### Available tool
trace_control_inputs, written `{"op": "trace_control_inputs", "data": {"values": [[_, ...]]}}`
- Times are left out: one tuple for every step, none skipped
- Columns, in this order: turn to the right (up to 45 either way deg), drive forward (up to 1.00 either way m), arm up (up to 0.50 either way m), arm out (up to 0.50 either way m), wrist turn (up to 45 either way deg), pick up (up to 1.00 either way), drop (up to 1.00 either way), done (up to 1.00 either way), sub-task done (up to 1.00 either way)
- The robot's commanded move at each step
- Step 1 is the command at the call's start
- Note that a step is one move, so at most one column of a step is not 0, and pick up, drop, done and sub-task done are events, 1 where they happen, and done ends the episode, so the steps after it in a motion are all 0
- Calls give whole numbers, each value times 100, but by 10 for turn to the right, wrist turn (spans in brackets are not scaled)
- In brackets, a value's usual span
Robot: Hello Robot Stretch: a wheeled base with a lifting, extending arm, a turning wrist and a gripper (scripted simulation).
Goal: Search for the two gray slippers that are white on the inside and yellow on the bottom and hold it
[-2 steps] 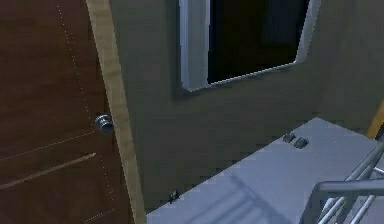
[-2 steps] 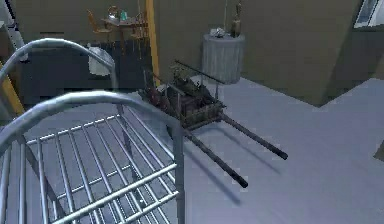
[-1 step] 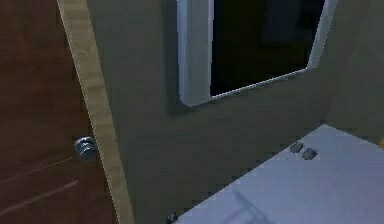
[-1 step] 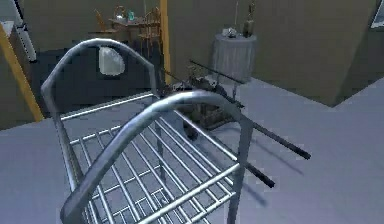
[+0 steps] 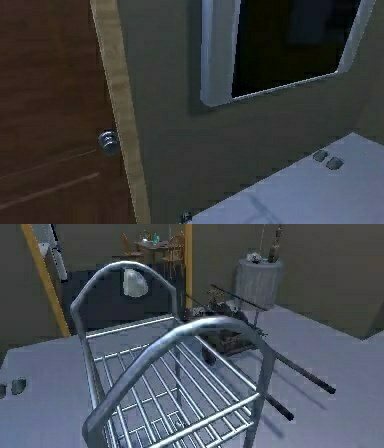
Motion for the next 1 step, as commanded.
{"op": "trace_control_inputs", "data": {"values": [[0, 30, 0, 0, 0, 0, 0, 0, 0]]}}
